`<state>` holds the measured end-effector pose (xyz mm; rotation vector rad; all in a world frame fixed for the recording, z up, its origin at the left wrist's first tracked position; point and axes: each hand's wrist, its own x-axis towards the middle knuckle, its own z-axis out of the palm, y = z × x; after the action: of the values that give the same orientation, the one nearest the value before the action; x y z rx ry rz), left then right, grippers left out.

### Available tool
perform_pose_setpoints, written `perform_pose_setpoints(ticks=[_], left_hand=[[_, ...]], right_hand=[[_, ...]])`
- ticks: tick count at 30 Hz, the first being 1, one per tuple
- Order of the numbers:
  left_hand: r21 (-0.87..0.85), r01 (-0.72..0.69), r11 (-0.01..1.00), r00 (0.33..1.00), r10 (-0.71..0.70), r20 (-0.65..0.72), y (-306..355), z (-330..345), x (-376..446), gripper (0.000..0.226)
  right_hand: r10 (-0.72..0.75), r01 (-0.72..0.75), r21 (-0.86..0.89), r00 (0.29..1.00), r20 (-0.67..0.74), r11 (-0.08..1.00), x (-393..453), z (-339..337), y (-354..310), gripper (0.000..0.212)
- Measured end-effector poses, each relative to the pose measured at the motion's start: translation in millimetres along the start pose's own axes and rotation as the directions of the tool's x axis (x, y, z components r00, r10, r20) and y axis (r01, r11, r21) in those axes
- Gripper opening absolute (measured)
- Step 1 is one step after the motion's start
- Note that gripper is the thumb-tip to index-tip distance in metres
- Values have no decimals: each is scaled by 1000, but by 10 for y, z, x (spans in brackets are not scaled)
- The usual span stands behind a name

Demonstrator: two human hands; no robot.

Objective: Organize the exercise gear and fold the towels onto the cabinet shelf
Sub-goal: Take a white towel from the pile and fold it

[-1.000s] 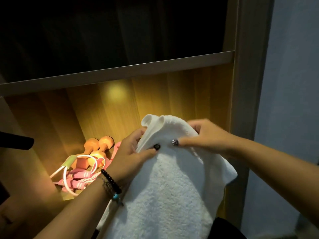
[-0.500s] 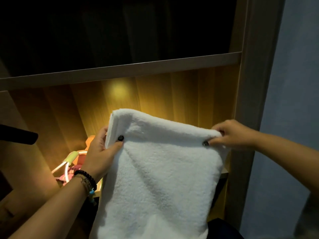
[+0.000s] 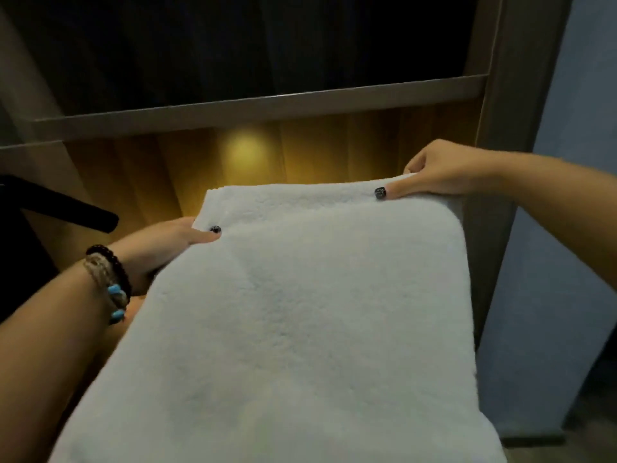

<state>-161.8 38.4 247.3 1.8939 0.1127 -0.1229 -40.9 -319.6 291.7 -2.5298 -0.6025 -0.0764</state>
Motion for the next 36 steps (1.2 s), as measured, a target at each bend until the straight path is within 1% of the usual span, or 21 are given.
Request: perform_pose_setpoints(ticks=[1, 3, 5, 6, 7, 9, 10, 11, 13, 15, 17, 19, 23, 25, 27, 29, 31, 32, 34, 35, 36], left_hand=[[30, 11, 999, 1000, -10, -23, -148, -25, 15, 33], [93, 8, 996, 983, 9, -185, -586, 12, 99, 34], [14, 24, 1000, 930, -17, -368, -1157, 176, 161, 32], [-47, 43, 998, 909, -58, -413, -1451, 288, 166, 29], [-123, 76, 989, 895, -122, -428, -1729, 403, 166, 27], [-332, 195, 923, 871, -318, -374, -2198, 592, 115, 31], [-443, 263, 857, 853, -421, -308, -2357, 663, 78, 38], [-509, 304, 805, 847, -473, -243, -2475, 714, 41, 45], [-555, 296, 778, 870, -459, -180, -2623, 765, -12, 48], [-636, 245, 732, 895, -423, -142, -2698, 801, -82, 44], [-696, 218, 684, 919, -385, -90, -2746, 817, -160, 43], [-709, 227, 668, 934, -355, -35, -2823, 836, -232, 46], [-712, 308, 631, 925, -375, 69, -2945, 892, -406, 56], [-683, 316, 658, 924, -378, 63, -2915, 890, -474, 61], [-645, 332, 688, 902, -432, 2, -2834, 846, -486, 62], [-615, 357, 703, 845, -523, -107, -2758, 774, -491, 60], [-552, 360, 752, 829, -530, -181, -2742, 707, -494, 62], [-541, 349, 765, 833, -518, -196, -2709, 699, -494, 60], [-553, 346, 758, 844, -509, -168, -2648, 701, -559, 52], [-580, 351, 736, 854, -505, -124, -2597, 731, -610, 47], [-585, 362, 726, 870, -488, -68, -2583, 761, -660, 42]], right_hand=[[23, -23, -7, 1000, 5, 1000, 39, 144, 1, 66], [50, -50, -1, 999, -4, 999, 144, 610, 65, 56], [75, -74, 15, 997, -30, 997, 189, 1228, 219, 43], [78, -77, 23, 997, -22, 997, 165, 1535, 303, 44], [80, -81, 38, 997, 15, 996, 118, 1810, 384, 51], [116, -134, 125, 983, 141, 983, -66, 2288, 525, 66], [130, -169, 188, 970, 204, 967, -196, 2474, 584, 67], [127, -190, 242, 959, 253, 952, -342, 2624, 624, 66], [98, -180, 297, 957, 273, 938, -623, 2826, 704, 56], [108, -196, 381, 964, 242, 903, -871, 2901, 763, 44], [153, -262, 488, 956, 251, 833, -1078, 2911, 788, 37], [185, -319, 570, 942, 281, 757, -1261, 2936, 787, 33], [300, -409, 747, 909, 288, 524, -1596, 3038, 688, 23], [304, -424, 757, 902, 306, 496, -1732, 3095, 661, 29], [213, -377, 774, 926, 311, 509, -1849, 3107, 666, 35], [40, -282, 784, 949, 313, 553, -1950, 3054, 692, 38], [-131, -184, 776, 937, 324, 603, -2039, 2998, 724, 32], [-191, -116, 738, 929, 318, 664, -2069, 2991, 743, 36], [-230, 32, 587, 936, 266, 809, -2091, 3024, 767, 43], [-214, 66, 528, 951, 225, 847, -2088, 3040, 763, 40], [-189, 77, 514, 968, 168, 855, -2075, 3051, 753, 35]])
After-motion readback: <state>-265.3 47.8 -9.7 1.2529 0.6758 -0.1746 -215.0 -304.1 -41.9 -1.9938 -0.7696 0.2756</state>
